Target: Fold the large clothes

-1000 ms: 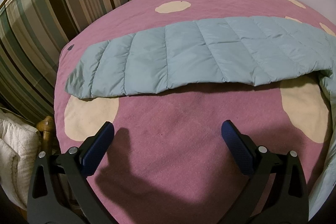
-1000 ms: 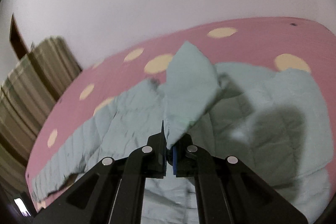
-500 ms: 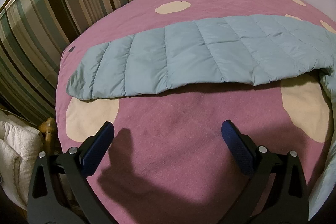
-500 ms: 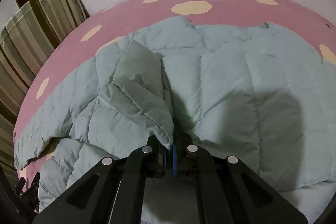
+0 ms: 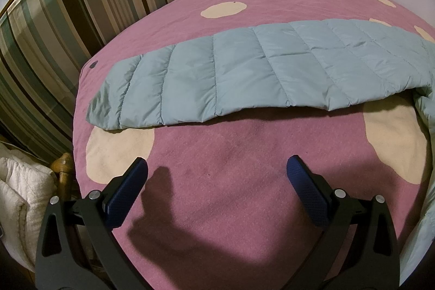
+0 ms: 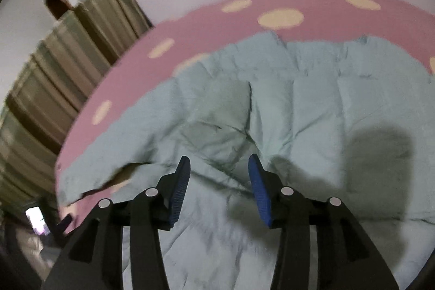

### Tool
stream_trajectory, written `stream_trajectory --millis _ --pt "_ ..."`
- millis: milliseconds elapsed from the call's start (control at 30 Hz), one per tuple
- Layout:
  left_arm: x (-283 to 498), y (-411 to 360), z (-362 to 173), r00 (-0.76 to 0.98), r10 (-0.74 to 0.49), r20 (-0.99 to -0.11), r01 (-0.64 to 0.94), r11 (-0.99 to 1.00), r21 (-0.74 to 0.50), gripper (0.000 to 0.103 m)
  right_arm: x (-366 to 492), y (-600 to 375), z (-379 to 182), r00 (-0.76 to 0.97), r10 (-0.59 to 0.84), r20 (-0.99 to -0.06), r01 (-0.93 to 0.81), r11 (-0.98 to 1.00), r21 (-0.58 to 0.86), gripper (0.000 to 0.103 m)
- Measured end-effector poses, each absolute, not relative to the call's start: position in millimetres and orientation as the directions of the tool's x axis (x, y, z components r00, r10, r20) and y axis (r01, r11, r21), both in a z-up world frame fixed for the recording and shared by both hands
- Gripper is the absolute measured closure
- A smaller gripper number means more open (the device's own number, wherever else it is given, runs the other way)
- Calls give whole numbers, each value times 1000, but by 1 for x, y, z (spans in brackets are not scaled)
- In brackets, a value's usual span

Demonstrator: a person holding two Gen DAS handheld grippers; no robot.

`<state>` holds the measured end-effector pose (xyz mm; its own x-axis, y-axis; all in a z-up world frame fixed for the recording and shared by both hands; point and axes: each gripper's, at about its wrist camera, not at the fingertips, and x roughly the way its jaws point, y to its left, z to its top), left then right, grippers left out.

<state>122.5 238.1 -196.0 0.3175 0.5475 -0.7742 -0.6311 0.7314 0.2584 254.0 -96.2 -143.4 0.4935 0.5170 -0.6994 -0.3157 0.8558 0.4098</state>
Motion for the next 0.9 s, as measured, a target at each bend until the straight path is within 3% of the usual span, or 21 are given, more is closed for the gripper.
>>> stream_trajectory --millis 100,267,300,433,667,900 --pt "122 239 -196 317 547 -774 -631 731 258 2 237 -134 -119 574 498 -650 -298 866 401 58" --pt "122 238 -195 317 549 -774 -631 731 260 2 236 -246 -115 682 326 -655 -81 923 375 87" --pt "122 238 -195 317 549 -774 -631 731 260 2 238 -272 -120 687 294 -664 -16 920 391 88" --pt "122 238 -195 313 555 -771 -629 729 269 2 243 -336 -147 677 187 -712 155 909 387 89" --pt "125 234 -196 302 576 -760 -623 723 300 2 258 -333 -205 573 196 -796 166 923 346 91" --pt "126 233 -196 300 577 -759 -622 722 304 2 262 -340 -171 629 189 -754 143 926 351 91"
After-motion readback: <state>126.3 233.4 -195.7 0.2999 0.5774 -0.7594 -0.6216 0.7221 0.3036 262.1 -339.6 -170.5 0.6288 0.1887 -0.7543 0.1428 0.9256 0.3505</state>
